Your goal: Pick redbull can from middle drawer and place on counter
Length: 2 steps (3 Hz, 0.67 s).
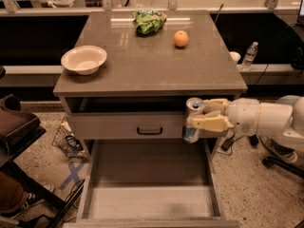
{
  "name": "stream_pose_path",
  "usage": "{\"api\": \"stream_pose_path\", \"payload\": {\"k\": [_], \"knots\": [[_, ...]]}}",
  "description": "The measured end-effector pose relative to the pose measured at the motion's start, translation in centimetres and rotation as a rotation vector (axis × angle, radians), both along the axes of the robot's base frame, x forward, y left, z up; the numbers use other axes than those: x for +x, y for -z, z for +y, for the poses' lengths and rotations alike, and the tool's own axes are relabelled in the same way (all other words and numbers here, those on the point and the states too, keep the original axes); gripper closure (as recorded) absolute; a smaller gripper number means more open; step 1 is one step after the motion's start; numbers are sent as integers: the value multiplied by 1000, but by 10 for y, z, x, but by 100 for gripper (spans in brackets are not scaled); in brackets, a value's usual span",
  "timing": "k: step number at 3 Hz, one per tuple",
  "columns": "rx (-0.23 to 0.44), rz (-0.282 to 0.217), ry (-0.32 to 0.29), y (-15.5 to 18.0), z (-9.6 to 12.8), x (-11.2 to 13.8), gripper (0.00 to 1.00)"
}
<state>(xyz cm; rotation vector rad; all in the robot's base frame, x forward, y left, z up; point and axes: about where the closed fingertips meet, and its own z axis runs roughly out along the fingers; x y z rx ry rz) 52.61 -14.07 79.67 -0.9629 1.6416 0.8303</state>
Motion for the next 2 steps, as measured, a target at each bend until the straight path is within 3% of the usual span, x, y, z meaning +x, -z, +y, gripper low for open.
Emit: {"api": "stream_pose_path", "payload": {"k": [1,2], "knots": [[-12,0,92,-46,-17,15,100],[-21,-15,225,-85,-35,34,100]]}}
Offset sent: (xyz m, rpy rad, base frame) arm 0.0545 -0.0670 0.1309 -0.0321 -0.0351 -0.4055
